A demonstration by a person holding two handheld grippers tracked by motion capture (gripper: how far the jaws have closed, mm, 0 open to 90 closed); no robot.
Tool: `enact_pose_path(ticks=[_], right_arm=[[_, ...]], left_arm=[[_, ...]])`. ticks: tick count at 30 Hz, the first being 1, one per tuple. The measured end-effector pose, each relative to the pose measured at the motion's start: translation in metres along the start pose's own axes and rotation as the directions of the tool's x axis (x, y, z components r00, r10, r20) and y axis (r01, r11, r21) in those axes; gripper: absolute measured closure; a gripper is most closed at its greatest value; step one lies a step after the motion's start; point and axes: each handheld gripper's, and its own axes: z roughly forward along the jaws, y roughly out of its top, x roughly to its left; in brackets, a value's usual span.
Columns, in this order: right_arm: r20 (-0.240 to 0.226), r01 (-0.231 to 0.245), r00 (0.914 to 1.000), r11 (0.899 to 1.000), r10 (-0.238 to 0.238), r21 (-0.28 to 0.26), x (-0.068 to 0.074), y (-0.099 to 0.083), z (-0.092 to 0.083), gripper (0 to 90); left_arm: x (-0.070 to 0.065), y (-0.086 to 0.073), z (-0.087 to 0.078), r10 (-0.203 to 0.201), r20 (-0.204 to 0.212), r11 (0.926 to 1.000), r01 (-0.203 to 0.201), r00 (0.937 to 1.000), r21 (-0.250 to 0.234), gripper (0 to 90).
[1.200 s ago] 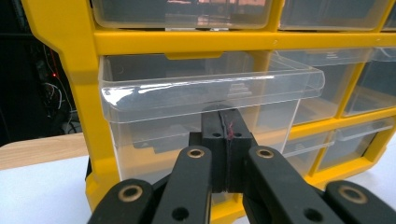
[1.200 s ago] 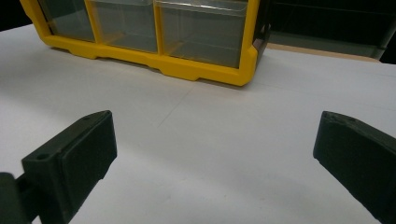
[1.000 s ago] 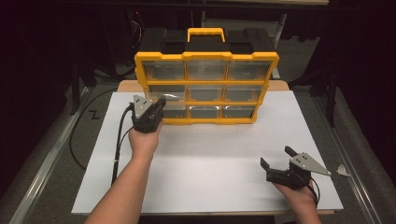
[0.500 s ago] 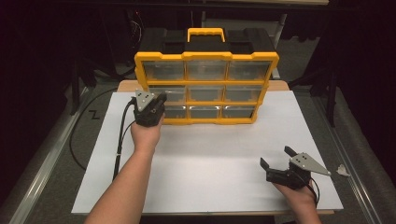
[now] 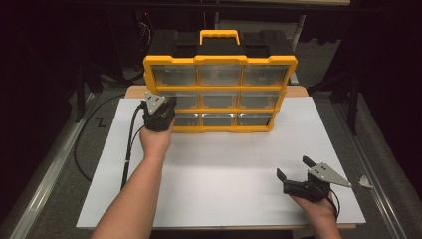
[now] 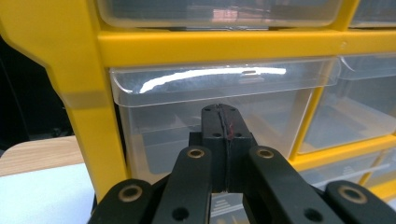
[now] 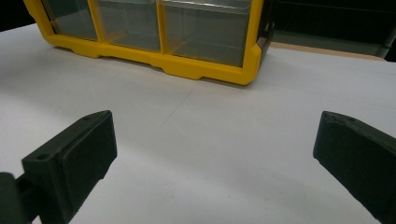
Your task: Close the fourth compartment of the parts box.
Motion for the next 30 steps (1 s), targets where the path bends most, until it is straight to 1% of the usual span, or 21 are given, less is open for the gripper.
enact_pose_path(ticks=[8,11,12,14,18,21,24,27,30], right_arm=[[0.001,-0.003,1.0000,1.000,0.003,0.001,-0.001,-0.001,0.000,1.0],[0.001,-0.002,1.0000,1.000,0.002,0.002,-0.001,0.000,0.000,1.0],[0.001,0.001,1.0000,1.000,-0.001,0.001,-0.001,0.000,0.000,1.0],[0.002,0.001,1.0000,1.000,-0.001,-0.001,-0.001,0.000,0.000,1.0],[0.003,0.000,1.0000,1.000,0.000,0.001,-0.002,0.000,0.000,1.0],[0.003,0.003,1.0000,1.000,-0.003,0.001,-0.001,0.000,0.000,1.1],[0.003,0.010,0.9999,1.000,-0.010,0.002,0.000,0.001,-0.001,1.1],[0.002,0.013,0.9999,1.000,-0.013,-0.001,0.002,0.001,0.000,1.1],[0.000,0.015,0.9999,1.000,-0.015,0.004,0.003,0.001,0.000,1.1]], left_arm=[[0.000,0.002,0.002,0.005,-0.003,1.0000,-0.005,1.0000,0.005,89.8],[0.001,0.002,0.001,-0.003,0.008,1.0000,0.003,1.0000,0.006,89.8],[0.001,0.002,0.000,-0.002,0.009,1.0000,0.002,1.0000,0.008,89.8],[0.001,0.001,-0.002,0.012,0.011,0.9998,-0.013,0.9999,0.013,89.8],[0.000,0.001,-0.013,0.019,0.028,0.9998,-0.019,0.9994,0.001,89.7],[0.003,0.001,-0.022,0.031,0.027,0.9995,-0.031,0.9992,0.003,89.7],[0.004,0.001,-0.033,0.045,0.036,0.9990,-0.045,0.9983,-0.001,89.7],[0.004,-0.003,-0.046,0.049,0.058,0.9988,-0.048,0.9971,-0.011,89.7],[0.004,-0.012,-0.058,0.048,0.083,0.9988,-0.047,0.9954,-0.013,89.6]])
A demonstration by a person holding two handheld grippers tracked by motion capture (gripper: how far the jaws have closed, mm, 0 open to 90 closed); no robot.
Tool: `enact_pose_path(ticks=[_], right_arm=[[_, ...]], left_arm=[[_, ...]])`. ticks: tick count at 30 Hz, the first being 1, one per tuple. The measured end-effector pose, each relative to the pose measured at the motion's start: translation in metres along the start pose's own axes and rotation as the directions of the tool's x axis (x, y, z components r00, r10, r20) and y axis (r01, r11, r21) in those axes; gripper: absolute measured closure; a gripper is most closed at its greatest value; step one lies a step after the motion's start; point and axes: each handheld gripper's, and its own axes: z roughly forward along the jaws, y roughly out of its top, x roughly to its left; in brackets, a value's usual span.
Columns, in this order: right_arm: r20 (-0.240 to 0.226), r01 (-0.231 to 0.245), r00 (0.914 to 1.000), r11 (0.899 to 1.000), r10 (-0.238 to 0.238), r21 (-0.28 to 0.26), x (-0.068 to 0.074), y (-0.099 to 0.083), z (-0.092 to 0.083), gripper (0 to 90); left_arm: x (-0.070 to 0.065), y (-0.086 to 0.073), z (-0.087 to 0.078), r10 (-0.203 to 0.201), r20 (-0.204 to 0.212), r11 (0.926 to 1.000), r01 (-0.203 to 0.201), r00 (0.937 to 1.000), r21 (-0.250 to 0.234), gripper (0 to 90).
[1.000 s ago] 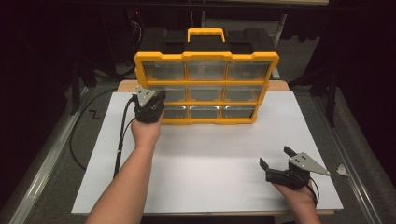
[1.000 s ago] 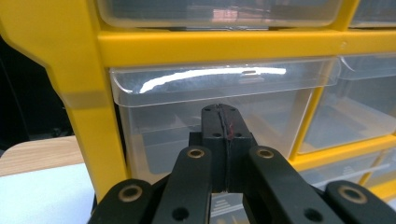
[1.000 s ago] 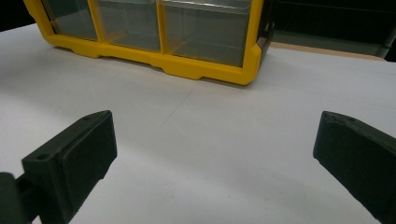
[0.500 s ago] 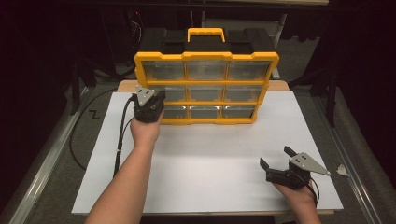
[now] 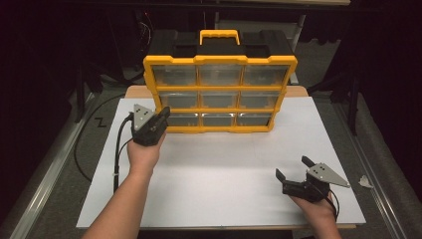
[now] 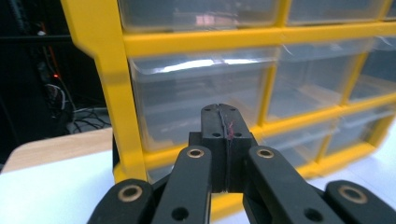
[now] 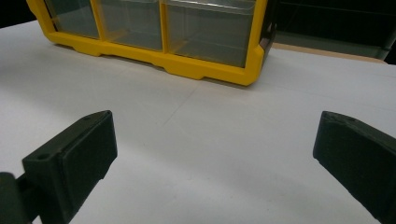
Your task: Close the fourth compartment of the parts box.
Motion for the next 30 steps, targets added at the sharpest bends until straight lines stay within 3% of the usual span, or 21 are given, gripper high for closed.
enact_pose_path(ticks=[8,20,26,30], right_arm=[[0.000,0.000,1.0000,1.000,0.000,0.001,0.001,0.000,0.000,1.1],[-0.002,0.006,1.0000,1.000,-0.006,-0.001,0.001,-0.001,-0.001,1.7],[0.000,-0.002,1.0000,1.000,0.002,-0.009,0.000,-0.001,-0.004,1.6],[-0.007,-0.003,1.0000,1.000,0.003,-0.020,0.000,0.000,-0.004,0.9]], left_arm=[[0.000,-0.032,-0.023,-0.016,0.045,0.9999,0.016,0.9989,0.007,89.7],[0.002,-0.077,-0.051,-0.042,0.064,0.9990,0.040,0.9970,0.021,89.7],[0.005,-0.090,-0.077,0.011,0.057,0.9995,-0.013,0.9983,0.028,89.5],[0.009,-0.107,-0.089,0.027,0.049,0.9988,-0.029,0.9985,0.040,85.4]])
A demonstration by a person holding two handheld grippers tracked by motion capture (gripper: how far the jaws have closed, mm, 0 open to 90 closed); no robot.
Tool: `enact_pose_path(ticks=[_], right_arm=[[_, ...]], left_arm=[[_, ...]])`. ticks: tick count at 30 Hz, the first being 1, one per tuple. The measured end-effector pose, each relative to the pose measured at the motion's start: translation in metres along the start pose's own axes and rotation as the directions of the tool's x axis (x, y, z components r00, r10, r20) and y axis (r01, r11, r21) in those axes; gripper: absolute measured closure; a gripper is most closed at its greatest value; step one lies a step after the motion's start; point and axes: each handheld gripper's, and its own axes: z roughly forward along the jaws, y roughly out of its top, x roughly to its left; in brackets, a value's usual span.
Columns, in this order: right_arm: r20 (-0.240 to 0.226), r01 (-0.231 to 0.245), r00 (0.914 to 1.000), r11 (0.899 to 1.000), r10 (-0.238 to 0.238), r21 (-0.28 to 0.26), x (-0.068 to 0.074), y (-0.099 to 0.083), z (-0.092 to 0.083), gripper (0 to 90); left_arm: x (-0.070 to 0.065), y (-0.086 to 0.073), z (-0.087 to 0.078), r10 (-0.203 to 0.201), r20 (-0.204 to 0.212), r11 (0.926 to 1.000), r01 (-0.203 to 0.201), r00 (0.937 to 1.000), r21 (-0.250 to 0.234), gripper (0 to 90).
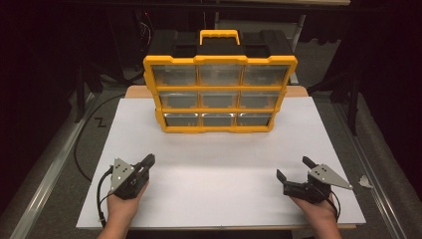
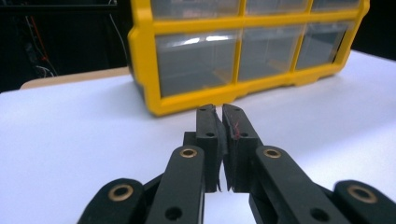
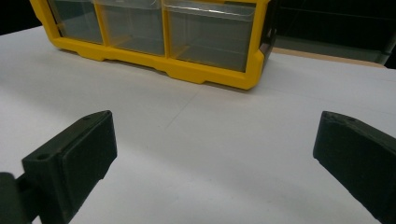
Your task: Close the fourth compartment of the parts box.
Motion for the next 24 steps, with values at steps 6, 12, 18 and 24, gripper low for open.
enact_pose_path(ticks=[6,12,18,24], right_arm=[[-0.012,-0.002,0.9999,1.000,0.002,-0.007,0.0024,0.0003,0.0001,0.8],[-0.011,-0.005,0.9999,1.000,0.005,0.006,0.0023,-0.0017,0.0029,0.9],[-0.011,0.005,0.9999,1.000,-0.005,0.007,0.0079,-0.0007,0.0036,0.8],[-0.015,0.005,0.9999,1.000,-0.004,0.012,0.0078,-0.0016,0.0048,0.9]], left_arm=[[0.0044,-0.0010,-0.0060,0.023,0.006,0.9997,-0.023,0.9997,-0.001,82.7],[0.0075,-0.0031,-0.0013,0.016,0.014,0.9999,-0.016,0.9998,0.004,76.0],[0.0066,-0.0037,-0.0004,0.003,0.034,1.0000,-0.003,0.9994,-0.005,54.7],[0.0095,-0.0058,0.0035,-0.023,0.059,0.9994,0.022,0.9980,0.025,42.8]])
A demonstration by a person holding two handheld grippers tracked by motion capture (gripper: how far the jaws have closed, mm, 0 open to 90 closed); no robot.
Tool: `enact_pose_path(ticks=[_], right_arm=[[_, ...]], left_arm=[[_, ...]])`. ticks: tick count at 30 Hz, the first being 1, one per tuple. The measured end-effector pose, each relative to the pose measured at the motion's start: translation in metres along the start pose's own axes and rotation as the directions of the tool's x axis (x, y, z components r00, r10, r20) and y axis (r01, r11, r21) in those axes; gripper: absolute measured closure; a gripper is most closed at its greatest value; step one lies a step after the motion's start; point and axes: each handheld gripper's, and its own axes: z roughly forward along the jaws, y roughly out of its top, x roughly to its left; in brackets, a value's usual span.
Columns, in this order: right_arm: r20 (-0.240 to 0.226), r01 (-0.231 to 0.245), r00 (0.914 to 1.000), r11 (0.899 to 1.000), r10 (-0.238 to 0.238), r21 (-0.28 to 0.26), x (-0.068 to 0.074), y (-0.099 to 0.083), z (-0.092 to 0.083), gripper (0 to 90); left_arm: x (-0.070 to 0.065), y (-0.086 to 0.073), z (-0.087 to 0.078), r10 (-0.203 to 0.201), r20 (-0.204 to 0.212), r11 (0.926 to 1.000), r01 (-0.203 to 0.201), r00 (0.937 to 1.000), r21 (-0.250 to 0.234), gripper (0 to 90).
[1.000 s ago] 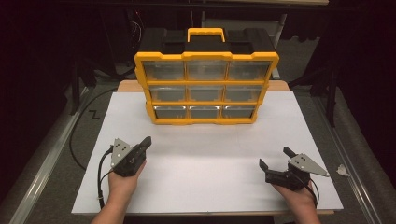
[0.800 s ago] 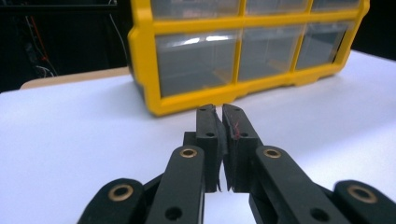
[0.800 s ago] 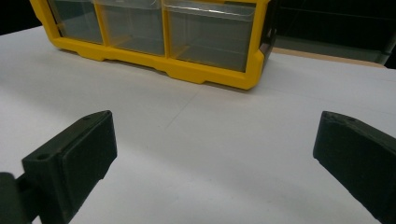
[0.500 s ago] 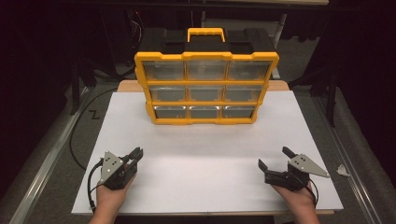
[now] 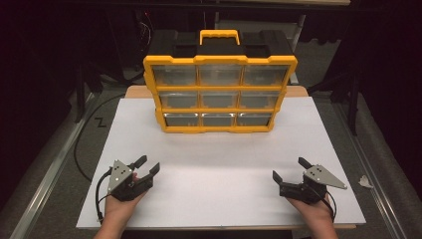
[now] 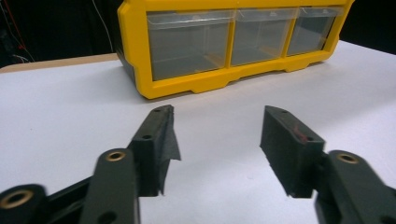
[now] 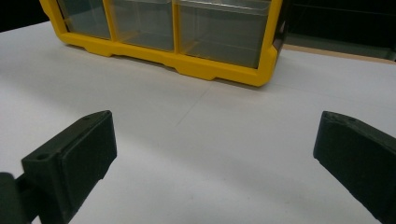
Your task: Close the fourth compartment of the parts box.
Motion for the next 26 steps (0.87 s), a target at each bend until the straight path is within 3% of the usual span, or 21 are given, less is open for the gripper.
enact_pose_path(ticks=[8,11,13,26], right_arm=[[0.000,-0.001,1.0000,1.000,0.001,-0.001,-0.0017,0.0000,-0.0006,0.9],[0.001,0.000,1.0000,1.000,0.000,-0.002,-0.0015,0.0006,-0.0011,0.9],[0.001,-0.001,1.0000,1.000,0.001,-0.002,-0.0016,0.0006,-0.0012,0.9],[-0.003,-0.004,1.0000,1.000,0.004,0.001,-0.0015,-0.0004,0.0006,0.8]], left_arm=[[0.0009,0.0008,0.0012,0.017,0.001,0.9998,-0.017,0.9998,0.014,25.0],[0.0006,0.0028,0.0019,0.021,-0.010,0.9997,-0.021,0.9997,0.014,12.9],[0.0007,0.0042,0.0032,0.019,-0.006,0.9993,-0.019,0.9998,0.031,0.2],[0.0003,0.0031,0.0030,0.029,-0.020,0.9988,-0.028,0.9994,0.039,0.0]])
